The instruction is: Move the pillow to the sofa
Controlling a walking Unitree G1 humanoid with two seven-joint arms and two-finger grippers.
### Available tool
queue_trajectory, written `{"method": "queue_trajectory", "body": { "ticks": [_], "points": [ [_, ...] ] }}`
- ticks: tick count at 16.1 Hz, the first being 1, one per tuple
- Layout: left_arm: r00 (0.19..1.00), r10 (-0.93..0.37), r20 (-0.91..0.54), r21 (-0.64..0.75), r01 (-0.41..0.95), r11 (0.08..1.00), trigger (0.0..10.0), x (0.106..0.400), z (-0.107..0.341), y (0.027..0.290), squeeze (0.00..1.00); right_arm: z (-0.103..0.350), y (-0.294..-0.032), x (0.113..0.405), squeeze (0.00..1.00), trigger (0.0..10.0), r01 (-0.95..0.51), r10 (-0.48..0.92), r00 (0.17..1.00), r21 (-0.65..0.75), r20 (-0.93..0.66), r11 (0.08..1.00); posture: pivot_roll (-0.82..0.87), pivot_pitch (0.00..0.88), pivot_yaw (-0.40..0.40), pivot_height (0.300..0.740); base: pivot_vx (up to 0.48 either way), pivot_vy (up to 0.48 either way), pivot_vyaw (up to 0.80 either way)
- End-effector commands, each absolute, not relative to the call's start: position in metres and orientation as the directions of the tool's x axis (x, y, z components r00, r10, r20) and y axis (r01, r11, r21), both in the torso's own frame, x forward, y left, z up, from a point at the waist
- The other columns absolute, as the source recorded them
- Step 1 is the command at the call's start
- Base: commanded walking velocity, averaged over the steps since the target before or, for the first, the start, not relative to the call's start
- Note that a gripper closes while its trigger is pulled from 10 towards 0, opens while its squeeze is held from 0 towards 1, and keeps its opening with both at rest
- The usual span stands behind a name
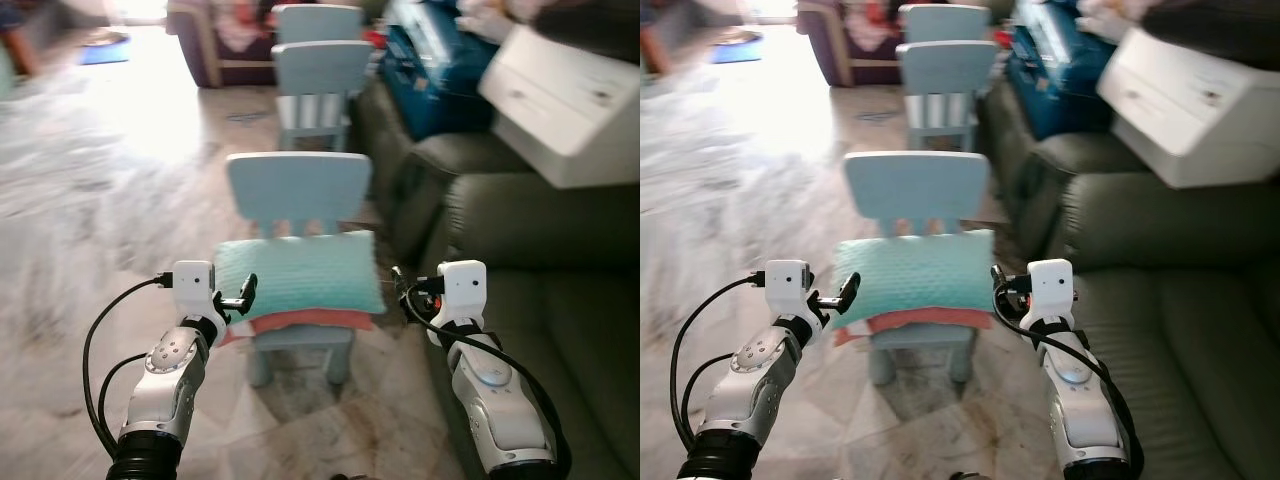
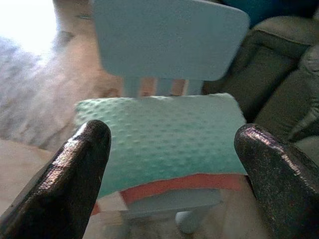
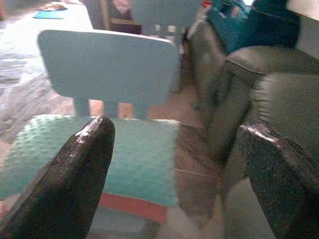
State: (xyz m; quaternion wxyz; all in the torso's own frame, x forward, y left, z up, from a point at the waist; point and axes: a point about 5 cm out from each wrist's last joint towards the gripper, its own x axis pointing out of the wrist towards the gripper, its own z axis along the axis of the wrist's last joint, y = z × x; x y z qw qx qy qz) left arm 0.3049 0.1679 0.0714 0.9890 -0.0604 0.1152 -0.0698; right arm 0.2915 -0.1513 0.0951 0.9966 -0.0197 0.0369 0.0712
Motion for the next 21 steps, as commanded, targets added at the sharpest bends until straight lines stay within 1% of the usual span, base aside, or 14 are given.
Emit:
{"method": "queue_trajectory", "body": {
  "ticks": [1,3,8,12,14,17,21],
  "points": [
    [0.963,-0.153,-0.223,-0.134,0.125,0.983,10.0,0.303,0.071,0.168,0.00,0.093,-0.153,0.290,0.00,10.0,-0.143,0.140,0.986,-0.033,-0.087,0.989,-0.12,0.100,-0.039,0.740,0.000,0.000,-0.80],
    [0.963,-0.153,-0.223,-0.135,0.125,0.983,10.0,0.303,0.071,0.167,0.00,0.094,-0.154,0.290,0.00,10.0,-0.142,0.138,0.987,-0.033,-0.087,0.989,-0.12,0.103,-0.040,0.740,0.000,0.000,-0.53],
    [0.964,-0.147,-0.221,-0.135,0.119,0.984,10.0,0.303,0.070,0.167,0.00,0.094,-0.154,0.290,0.00,10.0,-0.143,0.139,0.987,-0.041,-0.083,0.989,-0.12,0.104,-0.044,0.740,0.000,0.000,0.00],
    [0.968,-0.157,-0.194,-0.166,0.125,0.978,10.0,0.302,0.073,0.166,0.00,0.095,-0.153,0.291,0.00,10.0,-0.146,0.142,0.987,-0.042,-0.077,0.988,-0.11,0.104,-0.045,0.740,0.000,0.000,0.00],
    [0.973,-0.147,-0.176,-0.153,0.120,0.981,10.0,0.300,0.075,0.168,0.00,0.096,-0.153,0.291,0.00,10.0,-0.144,0.141,0.987,-0.040,-0.073,0.989,-0.11,0.103,-0.044,0.740,0.000,0.000,0.00],
    [0.987,-0.076,-0.140,-0.097,0.062,0.993,10.0,0.297,0.078,0.178,0.00,0.098,-0.154,0.291,0.00,10.0,-0.138,0.136,0.989,-0.031,-0.063,0.990,-0.11,0.104,-0.043,0.740,0.000,0.000,0.00],
    [0.988,-0.090,-0.129,-0.102,0.077,0.992,10.0,0.296,0.079,0.178,0.00,0.099,-0.153,0.292,0.00,10.0,-0.139,0.138,0.989,-0.028,-0.058,0.990,-0.11,0.102,-0.041,0.740,0.000,0.000,0.00]
  ]
}}
